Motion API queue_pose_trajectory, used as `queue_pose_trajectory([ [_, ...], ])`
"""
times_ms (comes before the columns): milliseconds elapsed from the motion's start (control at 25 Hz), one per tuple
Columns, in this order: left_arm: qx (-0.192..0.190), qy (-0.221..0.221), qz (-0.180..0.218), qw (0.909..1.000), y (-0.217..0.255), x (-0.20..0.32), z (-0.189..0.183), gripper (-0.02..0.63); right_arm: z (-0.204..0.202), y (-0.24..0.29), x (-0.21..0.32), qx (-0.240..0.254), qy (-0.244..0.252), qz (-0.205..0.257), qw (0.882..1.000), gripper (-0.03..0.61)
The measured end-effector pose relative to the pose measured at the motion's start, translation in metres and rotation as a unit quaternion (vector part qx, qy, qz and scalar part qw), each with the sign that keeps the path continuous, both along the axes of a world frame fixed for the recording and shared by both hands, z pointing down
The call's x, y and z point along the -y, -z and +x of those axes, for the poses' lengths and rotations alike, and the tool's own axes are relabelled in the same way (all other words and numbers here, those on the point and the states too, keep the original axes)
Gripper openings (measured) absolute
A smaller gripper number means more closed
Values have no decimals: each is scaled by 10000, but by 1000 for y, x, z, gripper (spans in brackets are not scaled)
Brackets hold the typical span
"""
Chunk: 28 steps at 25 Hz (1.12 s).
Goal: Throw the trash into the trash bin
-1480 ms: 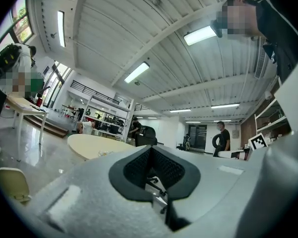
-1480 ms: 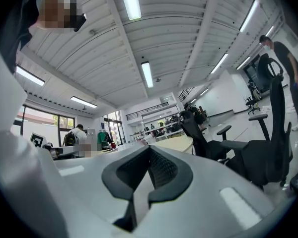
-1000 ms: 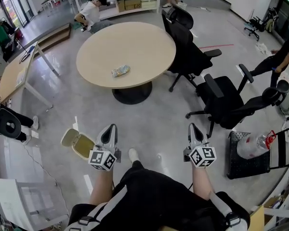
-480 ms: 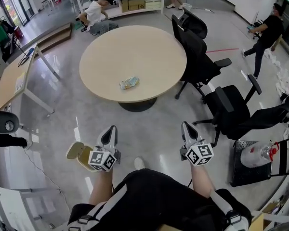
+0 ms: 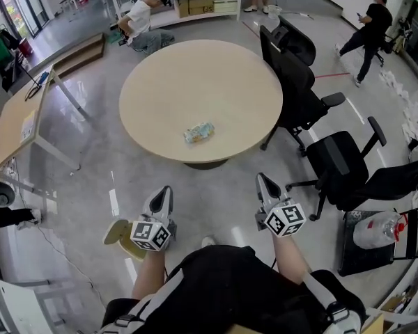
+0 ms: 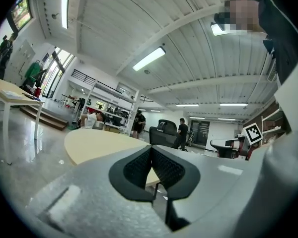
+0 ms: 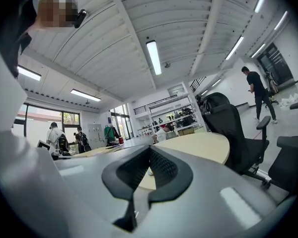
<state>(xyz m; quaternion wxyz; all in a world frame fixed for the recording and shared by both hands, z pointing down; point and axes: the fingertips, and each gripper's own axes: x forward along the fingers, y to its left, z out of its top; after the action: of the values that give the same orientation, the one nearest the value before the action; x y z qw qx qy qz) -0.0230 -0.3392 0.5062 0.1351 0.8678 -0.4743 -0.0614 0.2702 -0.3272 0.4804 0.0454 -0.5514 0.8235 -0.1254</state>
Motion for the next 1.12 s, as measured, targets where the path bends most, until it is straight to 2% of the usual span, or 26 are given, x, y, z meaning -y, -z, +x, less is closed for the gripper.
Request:
queue_pose_trajectory([
  [200,-89,267,-57,9996,-8,23,-26,2,-14,0,13,-96,62,-14,9999,6],
  [360,-176,240,-90,9995,-14,42,-14,2,-1,0,26,-196,10,-55,9998,6],
  [520,-139,172,60,9997,-8,66,2,2,8,-3,53,-203,59,-73,9998,6],
  [720,-88,972,244,9949,2,104,-9,2,17,-1,110,-218,346,-83,9991,6],
  [920,14,1228,479,9913,23,138,-8,2,21,7,176,-430,748,16,9963,6],
  [1120,173,1534,491,9868,25,156,-7,2,18,4,225,-249,1022,5,9944,6],
])
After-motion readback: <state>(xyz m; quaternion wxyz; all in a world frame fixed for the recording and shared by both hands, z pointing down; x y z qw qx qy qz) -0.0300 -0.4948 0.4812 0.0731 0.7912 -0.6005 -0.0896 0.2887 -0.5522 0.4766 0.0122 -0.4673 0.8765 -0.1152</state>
